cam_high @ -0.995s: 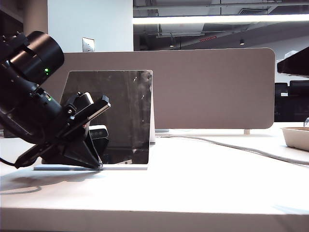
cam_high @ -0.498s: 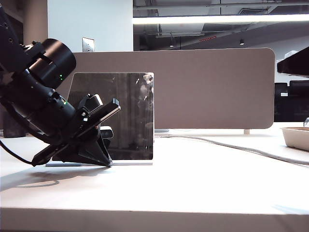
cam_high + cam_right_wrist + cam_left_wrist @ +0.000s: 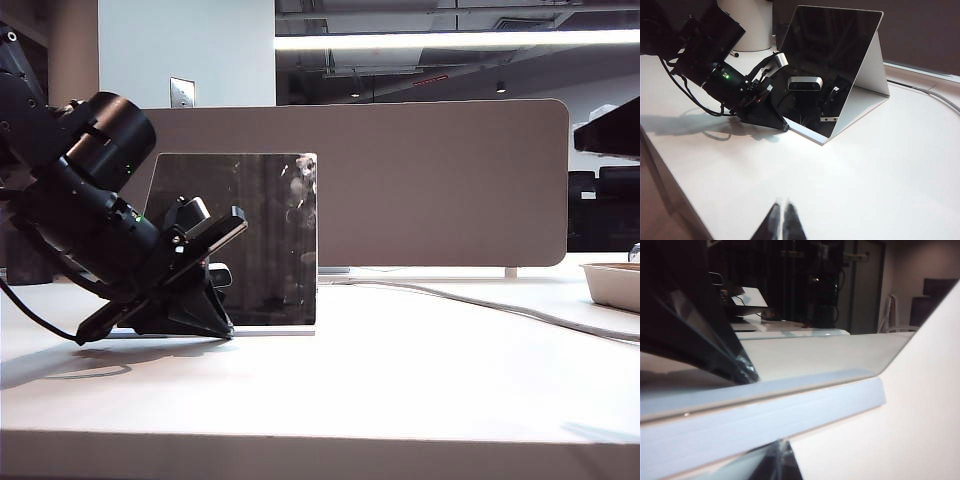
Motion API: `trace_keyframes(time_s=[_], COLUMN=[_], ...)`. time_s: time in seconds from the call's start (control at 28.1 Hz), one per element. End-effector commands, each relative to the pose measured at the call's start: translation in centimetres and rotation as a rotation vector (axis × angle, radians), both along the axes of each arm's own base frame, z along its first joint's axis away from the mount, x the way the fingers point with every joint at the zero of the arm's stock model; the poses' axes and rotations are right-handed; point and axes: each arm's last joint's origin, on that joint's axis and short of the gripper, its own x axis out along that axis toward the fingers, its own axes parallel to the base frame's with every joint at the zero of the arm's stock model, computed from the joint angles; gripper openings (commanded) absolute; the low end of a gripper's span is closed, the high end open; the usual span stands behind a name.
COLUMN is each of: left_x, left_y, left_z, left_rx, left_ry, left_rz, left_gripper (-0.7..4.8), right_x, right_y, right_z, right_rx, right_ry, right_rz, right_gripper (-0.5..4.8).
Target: Push the base of the mirror on the table to move it forward for a short distance.
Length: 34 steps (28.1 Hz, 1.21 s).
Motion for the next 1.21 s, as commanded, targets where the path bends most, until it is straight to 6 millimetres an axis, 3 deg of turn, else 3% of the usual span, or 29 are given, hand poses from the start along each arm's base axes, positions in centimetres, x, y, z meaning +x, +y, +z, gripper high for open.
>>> trace_keyframes(time_s=[0.04,0.53,0.92,1.21], left_x=[-0.4,1.8,4.4,5.0], left_y=[0.9,0.5,-0.4,1.0], left_z=[-1.4,-2.3,-1.7,-1.7], left_rx=[0.079,0.072,0.056,0.065], left_ry=[0.084,0.077,0.037,0.033], left_rz=[0.055,0.057,0.060,0.116], left_gripper=[-0.02,-0.02,-0.02,-0.02], right_x=[0.0,0.0,0.0,0.0], right_y=[0.0,0.0,0.0,0.0], right_z=[0.2,0.2,0.2,0.2], right_rx=[0.011,0.011,0.011,0.011], right_ry=[-0.014,-0.014,-0.014,-0.014], right_rz=[-0.001,-0.001,-0.001,-0.001], right_gripper=[0.22,0.22,0.22,0.22])
